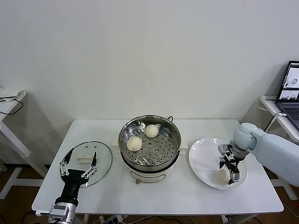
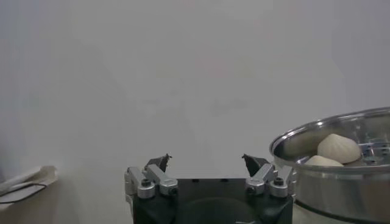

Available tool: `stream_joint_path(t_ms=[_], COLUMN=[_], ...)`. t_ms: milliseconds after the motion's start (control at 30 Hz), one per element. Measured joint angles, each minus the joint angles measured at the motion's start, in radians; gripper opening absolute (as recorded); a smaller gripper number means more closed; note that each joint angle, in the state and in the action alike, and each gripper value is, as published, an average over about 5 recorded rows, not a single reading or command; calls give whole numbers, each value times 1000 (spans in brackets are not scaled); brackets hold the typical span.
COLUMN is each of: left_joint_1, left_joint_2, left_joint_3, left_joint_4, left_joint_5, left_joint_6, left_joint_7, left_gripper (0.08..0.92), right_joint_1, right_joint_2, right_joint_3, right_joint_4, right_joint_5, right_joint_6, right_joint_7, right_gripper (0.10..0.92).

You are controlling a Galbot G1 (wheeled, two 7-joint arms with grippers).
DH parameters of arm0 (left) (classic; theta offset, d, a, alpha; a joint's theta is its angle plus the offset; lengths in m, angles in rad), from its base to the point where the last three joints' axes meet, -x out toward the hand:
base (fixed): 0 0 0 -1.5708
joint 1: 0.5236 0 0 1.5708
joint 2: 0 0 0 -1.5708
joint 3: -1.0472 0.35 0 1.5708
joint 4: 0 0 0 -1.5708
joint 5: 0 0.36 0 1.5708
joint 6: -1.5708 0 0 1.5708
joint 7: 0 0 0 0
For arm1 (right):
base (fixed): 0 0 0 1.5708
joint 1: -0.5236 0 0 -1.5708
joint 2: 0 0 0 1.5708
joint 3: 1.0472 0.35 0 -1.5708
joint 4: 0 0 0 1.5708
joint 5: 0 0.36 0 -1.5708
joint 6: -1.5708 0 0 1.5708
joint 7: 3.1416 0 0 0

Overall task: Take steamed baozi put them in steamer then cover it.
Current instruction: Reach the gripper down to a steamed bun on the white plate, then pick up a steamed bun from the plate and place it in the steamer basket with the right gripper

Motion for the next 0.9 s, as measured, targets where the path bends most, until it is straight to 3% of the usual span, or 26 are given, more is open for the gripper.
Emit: stream_joint_path(t_ms=[267,900], left_joint_1=[-5,-4], left_joint_2=[-1,3], left_joint_3=[6,17], left_joint_4=[9,3], left_joint_5=[8,20], left_joint_6=[-2,-1], left_joint_7=[3,4], left_gripper=[823,823], right_joint_1=[-15,158], right_joint_2=[8,-37], right_joint_3=[20,-40], right_joint_4=[-9,38], right_joint_5=[-8,91], right_joint_6=[4,40], right_joint_7=[-1,-41], right_gripper=[617,602])
